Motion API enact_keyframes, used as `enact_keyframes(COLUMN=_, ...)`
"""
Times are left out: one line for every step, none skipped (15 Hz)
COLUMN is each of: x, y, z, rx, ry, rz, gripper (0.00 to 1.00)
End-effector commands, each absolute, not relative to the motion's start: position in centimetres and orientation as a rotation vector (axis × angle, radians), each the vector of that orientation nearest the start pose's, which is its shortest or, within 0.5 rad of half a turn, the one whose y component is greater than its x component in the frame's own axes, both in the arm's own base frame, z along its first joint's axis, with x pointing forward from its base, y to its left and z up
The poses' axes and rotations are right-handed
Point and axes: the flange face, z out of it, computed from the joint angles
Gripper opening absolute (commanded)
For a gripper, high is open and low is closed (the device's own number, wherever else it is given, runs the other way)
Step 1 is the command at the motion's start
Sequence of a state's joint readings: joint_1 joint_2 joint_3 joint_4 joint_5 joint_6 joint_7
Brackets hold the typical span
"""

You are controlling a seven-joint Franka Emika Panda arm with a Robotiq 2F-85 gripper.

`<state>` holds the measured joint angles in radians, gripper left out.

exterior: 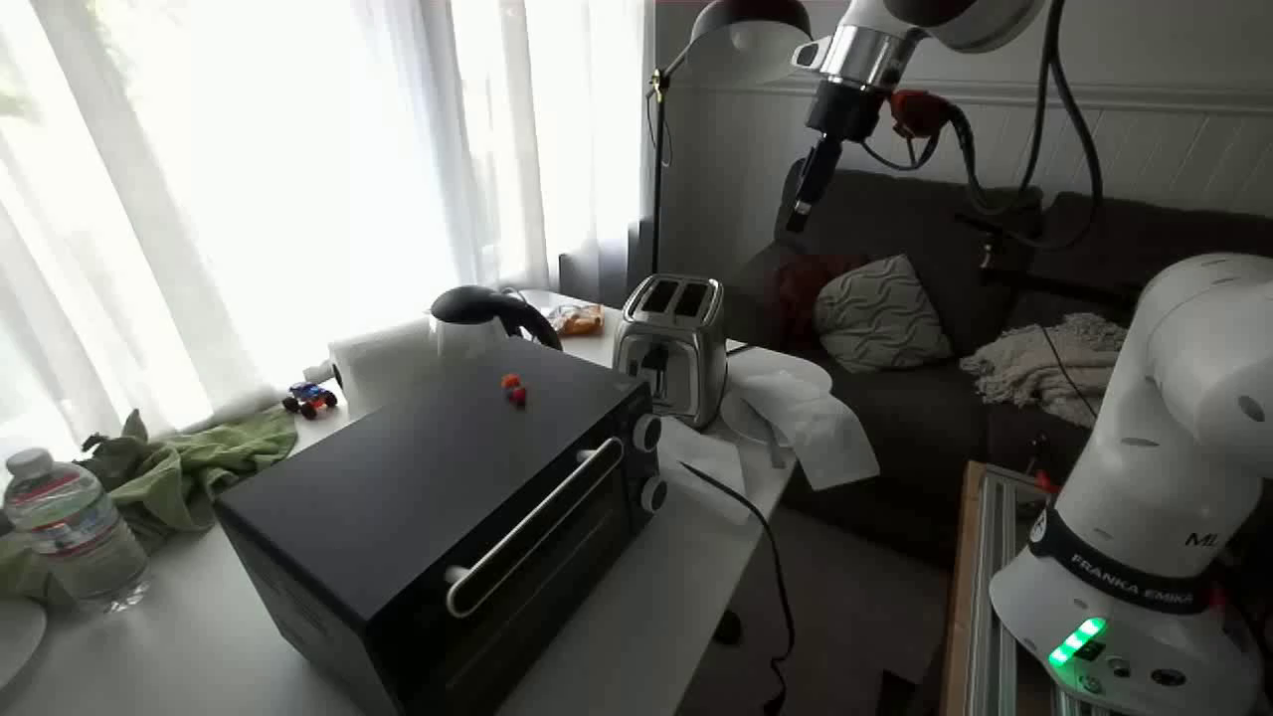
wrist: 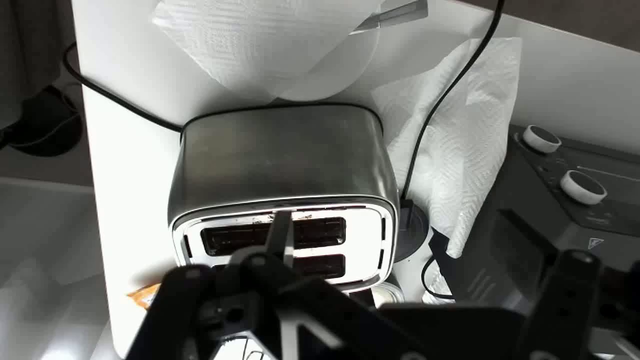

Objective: Turn the upper knob to the right on the oven

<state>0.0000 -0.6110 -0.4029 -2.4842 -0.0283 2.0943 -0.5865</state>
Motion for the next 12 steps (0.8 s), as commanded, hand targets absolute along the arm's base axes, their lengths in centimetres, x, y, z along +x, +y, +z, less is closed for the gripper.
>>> enact_keyframes(x=35.9, y=-16.7, z=49.9, rx=-2.997, ry=-0.364, rz=-0.383, gripper=1.0)
enact_keyframes(x=35.9, y=-16.7, z=49.9, rx=-2.997, ry=-0.364, rz=-0.383, gripper=1.0)
enact_keyframes(x=35.9, y=-16.7, z=49.9, rx=-2.997, ry=-0.364, rz=-0.383, gripper=1.0)
enact_keyframes(x=35.9, y=-16.7, z=49.9, rx=-2.997, ry=-0.364, rz=-0.383, gripper=1.0)
enact_keyframes(x=35.9, y=-16.7, z=49.9, rx=-2.997, ry=-0.364, rz=-0.383, gripper=1.0)
enact_keyframes(x=36.7, y=-15.6, z=49.2, rx=-3.019, ry=-0.351, rz=-0.332, gripper=1.0)
enact_keyframes(x=37.1, y=-14.6, z=48.9, rx=-3.021, ry=-0.361, rz=-0.318, gripper=1.0)
enact_keyframes(x=37.6, y=-13.4, z=48.6, rx=-3.059, ry=-0.334, rz=-0.285, gripper=1.0)
enact_keyframes(x=38.1, y=-11.9, z=48.2, rx=-3.09, ry=-0.332, rz=-0.261, gripper=1.0)
enact_keyframes(x=38.8, y=-10.5, z=47.9, rx=-3.117, ry=-0.333, rz=-0.23, gripper=1.0)
enact_keyframes(x=39.3, y=-8.8, z=47.2, rx=-3.133, ry=-0.32, rz=-0.21, gripper=1.0)
enact_keyframes(x=39.8, y=-7.2, z=46.8, rx=-3.159, ry=-0.305, rz=-0.198, gripper=1.0)
